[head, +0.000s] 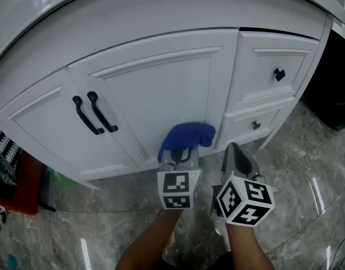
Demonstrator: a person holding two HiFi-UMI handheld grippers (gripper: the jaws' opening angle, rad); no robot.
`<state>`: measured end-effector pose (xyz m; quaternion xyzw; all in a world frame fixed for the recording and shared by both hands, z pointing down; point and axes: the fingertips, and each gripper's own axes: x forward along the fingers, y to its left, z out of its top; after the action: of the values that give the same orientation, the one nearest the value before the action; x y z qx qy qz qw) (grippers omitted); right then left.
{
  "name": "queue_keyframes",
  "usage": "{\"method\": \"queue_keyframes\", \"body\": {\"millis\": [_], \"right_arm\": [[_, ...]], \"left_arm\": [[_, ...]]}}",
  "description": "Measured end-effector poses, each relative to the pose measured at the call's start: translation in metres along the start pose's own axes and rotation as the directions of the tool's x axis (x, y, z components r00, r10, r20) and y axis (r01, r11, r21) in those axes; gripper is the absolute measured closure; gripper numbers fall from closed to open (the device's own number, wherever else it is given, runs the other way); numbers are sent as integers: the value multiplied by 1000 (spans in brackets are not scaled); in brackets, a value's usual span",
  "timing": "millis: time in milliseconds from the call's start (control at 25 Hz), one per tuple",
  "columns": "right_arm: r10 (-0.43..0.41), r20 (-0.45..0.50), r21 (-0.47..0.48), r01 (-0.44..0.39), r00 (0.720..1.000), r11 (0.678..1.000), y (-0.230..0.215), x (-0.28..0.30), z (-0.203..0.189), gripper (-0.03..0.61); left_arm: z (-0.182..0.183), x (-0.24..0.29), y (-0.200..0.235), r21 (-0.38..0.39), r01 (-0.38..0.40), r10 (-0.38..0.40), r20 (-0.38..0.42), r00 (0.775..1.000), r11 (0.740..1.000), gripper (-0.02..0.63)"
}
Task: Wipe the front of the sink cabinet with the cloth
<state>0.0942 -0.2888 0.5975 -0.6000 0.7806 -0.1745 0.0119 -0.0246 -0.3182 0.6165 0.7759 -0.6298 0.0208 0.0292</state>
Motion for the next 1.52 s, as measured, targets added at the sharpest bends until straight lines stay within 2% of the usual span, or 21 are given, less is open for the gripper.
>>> {"method": "queue_keyframes", "body": {"millis": [120, 320, 440, 760, 880, 920, 1040, 1160, 1240, 1280, 1440, 1520], "right_arm": [[12, -5, 6, -12, 1000, 1000, 10, 3, -3, 581], [60, -17, -15, -61, 998, 998, 47, 9, -15, 581], [87, -31, -16, -87, 996, 996, 69, 13, -24, 581], [142, -52, -26, -144, 988, 989, 119, 20, -42, 581], [152, -60, -35, -154, 987, 987, 133, 22, -49, 581], [155, -62, -39, -157, 986, 987, 137, 22, -51, 581], [162, -67, -55, -166, 984, 985, 149, 22, -56, 581], [165, -67, -60, -169, 984, 984, 157, 23, -58, 581], [169, -69, -63, -173, 983, 983, 162, 24, -60, 581], [172, -71, -67, -177, 982, 982, 165, 24, -61, 581], [183, -74, -88, -189, 980, 978, 177, 23, -65, 581], [185, -74, -94, -192, 980, 977, 181, 23, -66, 581]], "left_arm": [[2, -20, 31, -21, -53, 53, 5, 999, 998, 566], [2, -62, 93, 28, -171, 171, 2, 985, 985, 566], [1, -79, 112, 61, -193, 193, 0, 981, 979, 568], [5, -121, 172, 26, -290, 290, -6, 957, 957, 568], [4, -135, 193, 46, -311, 313, -24, 950, 949, 565], [4, -140, 201, 47, -326, 328, -29, 944, 944, 565], [3, -159, 237, -45, -383, 382, -45, 923, 922, 566], [-1, -179, 264, -42, -432, 429, -60, 901, 901, 566], [-6, -194, 287, -72, -480, 475, -75, 877, 874, 566], [-8, -202, 298, -62, -503, 498, -80, 863, 862, 566], [-13, -231, 339, 55, -569, 572, -92, 815, 820, 566], [-14, -241, 352, 97, -578, 586, -95, 805, 810, 566]]}}
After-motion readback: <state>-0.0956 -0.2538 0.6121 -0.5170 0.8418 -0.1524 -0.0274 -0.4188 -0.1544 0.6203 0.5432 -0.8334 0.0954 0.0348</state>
